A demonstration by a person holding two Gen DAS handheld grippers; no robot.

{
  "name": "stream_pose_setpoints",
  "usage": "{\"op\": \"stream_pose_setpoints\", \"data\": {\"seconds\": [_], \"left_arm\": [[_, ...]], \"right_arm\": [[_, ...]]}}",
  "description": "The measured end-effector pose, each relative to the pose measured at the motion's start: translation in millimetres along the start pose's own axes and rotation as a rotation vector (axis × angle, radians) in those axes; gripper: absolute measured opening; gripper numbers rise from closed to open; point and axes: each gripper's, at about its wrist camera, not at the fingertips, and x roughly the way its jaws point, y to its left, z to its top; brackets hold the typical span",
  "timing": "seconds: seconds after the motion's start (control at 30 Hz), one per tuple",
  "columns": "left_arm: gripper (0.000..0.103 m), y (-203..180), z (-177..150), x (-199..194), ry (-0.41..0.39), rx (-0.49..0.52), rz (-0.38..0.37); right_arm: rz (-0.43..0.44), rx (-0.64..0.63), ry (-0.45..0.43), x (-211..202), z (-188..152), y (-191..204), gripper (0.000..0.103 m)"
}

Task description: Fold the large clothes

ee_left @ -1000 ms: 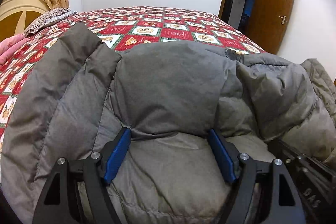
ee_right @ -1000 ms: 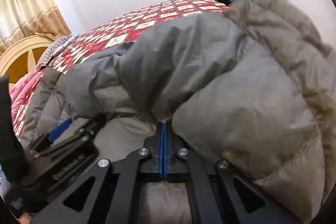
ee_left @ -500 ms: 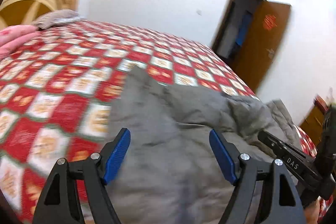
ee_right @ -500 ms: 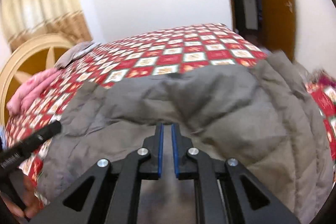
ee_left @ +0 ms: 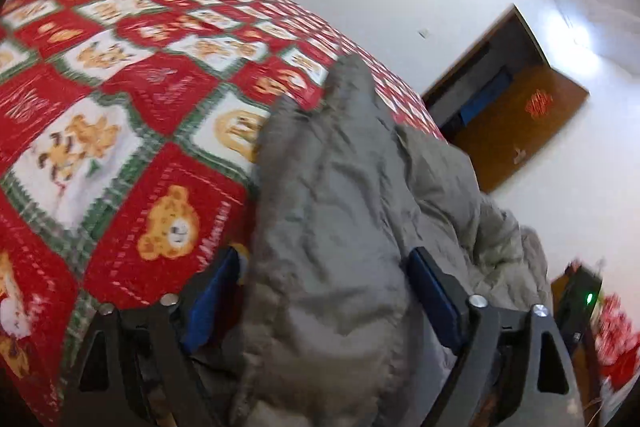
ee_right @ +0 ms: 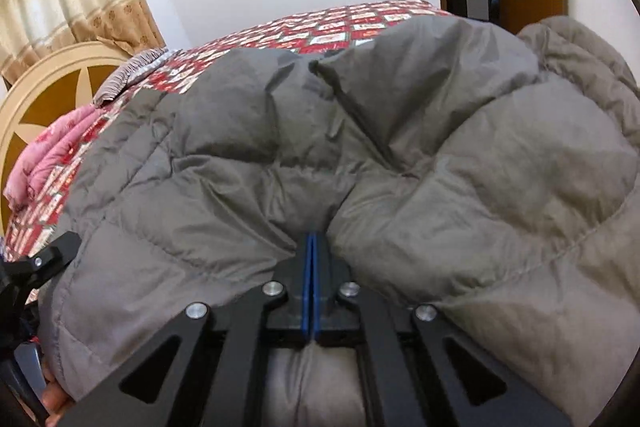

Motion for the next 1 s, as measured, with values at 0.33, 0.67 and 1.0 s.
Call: {"op": "stream_pose_setpoints", "data": {"seconds": [0.33, 0.67, 1.0], "left_arm": [[0.092, -5, -2, 11, -0.005, 0.030, -0.081], [0.028, -22, 11, 5, 0.011, -0.014, -0.236], [0.019, -94, 41, -44, -0.026, 0.198, -0.325]], "right_arm": [[0.012, 0.009, -0.001, 4, 1, -2, 0.000], [0.115, 0.138, 0.048, 6, 2, -26, 0.000], [0.315, 0.369, 0.147, 12, -10, -20, 0.000]]}}
